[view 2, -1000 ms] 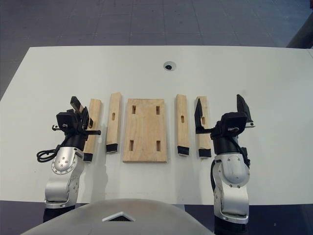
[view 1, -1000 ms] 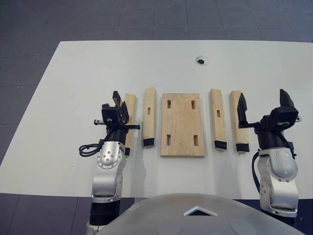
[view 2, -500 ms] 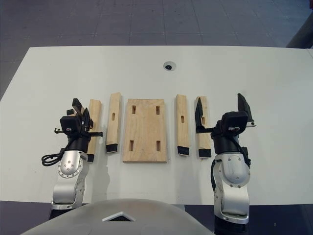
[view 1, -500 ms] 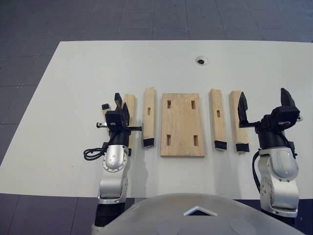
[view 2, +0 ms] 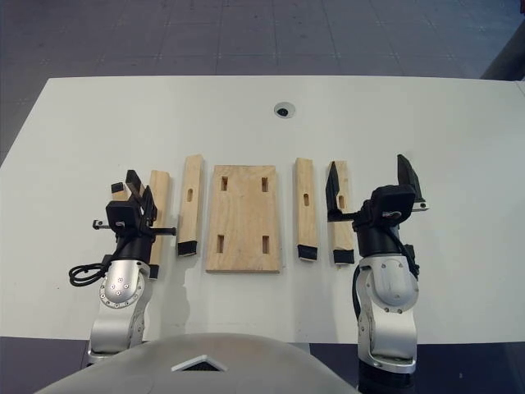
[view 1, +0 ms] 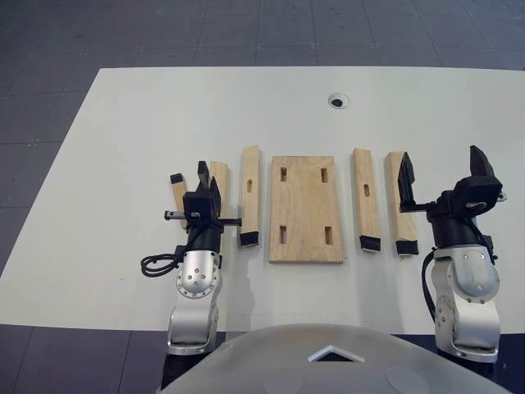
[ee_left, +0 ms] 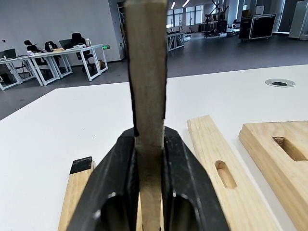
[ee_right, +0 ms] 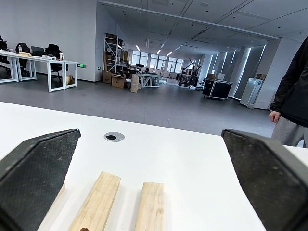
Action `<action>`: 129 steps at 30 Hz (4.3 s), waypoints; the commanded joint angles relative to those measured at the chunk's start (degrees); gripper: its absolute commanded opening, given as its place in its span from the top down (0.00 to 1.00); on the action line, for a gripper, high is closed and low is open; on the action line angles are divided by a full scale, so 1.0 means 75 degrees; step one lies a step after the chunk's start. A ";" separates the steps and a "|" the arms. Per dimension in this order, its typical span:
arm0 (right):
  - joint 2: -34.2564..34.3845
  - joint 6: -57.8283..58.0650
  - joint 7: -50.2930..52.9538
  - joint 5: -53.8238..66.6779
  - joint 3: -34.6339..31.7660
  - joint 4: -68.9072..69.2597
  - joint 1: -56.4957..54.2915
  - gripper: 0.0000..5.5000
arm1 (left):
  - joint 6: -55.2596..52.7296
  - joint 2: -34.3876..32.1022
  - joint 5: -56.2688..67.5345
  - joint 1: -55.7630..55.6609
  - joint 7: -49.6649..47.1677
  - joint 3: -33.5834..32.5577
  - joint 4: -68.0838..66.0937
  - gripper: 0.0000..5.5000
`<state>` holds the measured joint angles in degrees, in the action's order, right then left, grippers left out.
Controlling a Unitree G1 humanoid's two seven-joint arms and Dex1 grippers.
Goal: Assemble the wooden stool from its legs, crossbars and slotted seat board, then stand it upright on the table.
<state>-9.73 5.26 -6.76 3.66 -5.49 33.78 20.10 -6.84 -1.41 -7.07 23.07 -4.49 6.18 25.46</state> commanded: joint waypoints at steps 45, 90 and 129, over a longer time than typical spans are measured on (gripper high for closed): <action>0.0068 -0.0031 -0.0051 0.0026 0.0056 -0.0058 0.0074 0.00 | -0.0154 0.0303 0.0691 0.0257 0.0398 -0.0075 0.0113 0.63; 0.0164 -0.0085 0.0042 -0.0034 0.0182 -0.0190 -0.0093 0.00 | -0.3613 -0.0869 0.1843 -0.5414 0.0396 -0.2212 0.1911 0.20; 0.0157 -0.0037 -0.0021 -0.0026 0.0319 -0.0045 0.0126 0.00 | -0.2358 -0.0314 0.1264 -0.0466 0.0595 -0.0077 0.3936 0.20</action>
<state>-8.43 4.91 -6.68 3.53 -3.15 33.26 21.21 -22.43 -1.79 3.60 13.14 -0.62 2.68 51.86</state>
